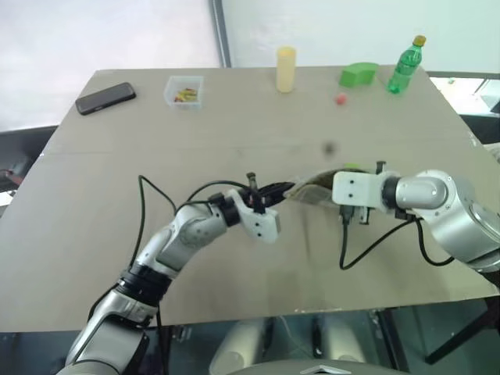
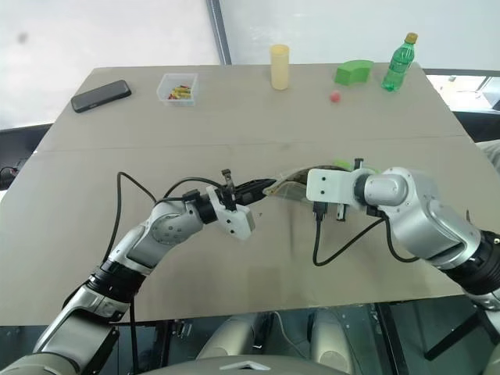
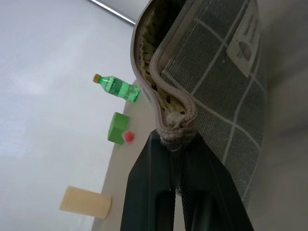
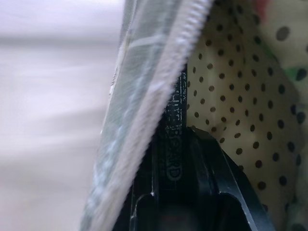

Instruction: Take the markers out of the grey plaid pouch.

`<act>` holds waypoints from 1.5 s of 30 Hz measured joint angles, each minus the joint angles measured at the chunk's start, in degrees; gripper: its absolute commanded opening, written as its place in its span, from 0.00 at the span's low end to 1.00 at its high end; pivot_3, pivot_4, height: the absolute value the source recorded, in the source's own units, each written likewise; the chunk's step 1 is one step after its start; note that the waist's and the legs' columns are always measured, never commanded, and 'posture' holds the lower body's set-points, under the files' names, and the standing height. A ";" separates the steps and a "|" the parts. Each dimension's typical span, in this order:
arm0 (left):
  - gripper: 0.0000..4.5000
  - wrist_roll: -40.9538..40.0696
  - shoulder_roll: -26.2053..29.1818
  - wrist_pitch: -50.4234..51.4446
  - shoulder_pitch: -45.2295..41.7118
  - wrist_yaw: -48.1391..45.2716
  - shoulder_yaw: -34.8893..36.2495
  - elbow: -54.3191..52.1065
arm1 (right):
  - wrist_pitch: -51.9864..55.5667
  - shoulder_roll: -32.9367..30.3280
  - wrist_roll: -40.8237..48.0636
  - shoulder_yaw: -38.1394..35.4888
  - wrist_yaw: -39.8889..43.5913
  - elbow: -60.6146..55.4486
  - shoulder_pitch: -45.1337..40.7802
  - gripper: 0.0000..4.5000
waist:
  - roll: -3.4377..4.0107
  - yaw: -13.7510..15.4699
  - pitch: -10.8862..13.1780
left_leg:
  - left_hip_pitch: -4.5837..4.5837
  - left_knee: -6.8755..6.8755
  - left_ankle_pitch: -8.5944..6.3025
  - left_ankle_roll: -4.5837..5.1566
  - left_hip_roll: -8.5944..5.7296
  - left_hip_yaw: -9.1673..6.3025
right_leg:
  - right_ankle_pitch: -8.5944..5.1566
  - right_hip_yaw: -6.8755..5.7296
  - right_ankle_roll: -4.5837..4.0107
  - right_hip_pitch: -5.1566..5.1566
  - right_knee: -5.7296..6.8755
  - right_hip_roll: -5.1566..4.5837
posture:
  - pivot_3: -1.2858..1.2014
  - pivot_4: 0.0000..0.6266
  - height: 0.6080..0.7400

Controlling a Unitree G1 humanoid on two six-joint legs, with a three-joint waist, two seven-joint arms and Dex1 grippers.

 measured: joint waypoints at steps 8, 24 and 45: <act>0.00 -3.86 -3.67 11.67 -1.72 -5.71 0.31 -3.06 | -18.89 -3.68 -14.05 0.00 -4.57 3.74 0.09 0.05 | 0.04 0.21 0.02 | -0.01 0.05 0.00 0.00 -0.03 -0.01 | -0.01 -0.05 0.02 -0.02 0.11 0.02 | 0.52 0.24 1.00; 0.00 -11.11 -3.58 21.84 -7.86 -14.27 1.03 -4.03 | -37.24 -2.91 -19.12 -17.13 -11.69 4.65 14.01 0.05 | -0.02 -0.65 0.00 | 0.11 0.06 0.07 0.09 0.02 0.08 | 0.01 0.16 0.00 0.03 0.15 0.08 | 0.52 0.24 1.00; 0.00 -11.41 -0.50 23.66 -4.98 -12.31 3.71 2.92 | -17.52 2.40 16.80 -36.48 3.98 -7.17 25.19 0.05 | -0.10 -0.76 -0.02 | 0.22 0.13 -0.06 0.26 0.19 0.05 | 0.02 0.14 -0.01 0.19 0.23 0.05 | 0.52 0.24 1.00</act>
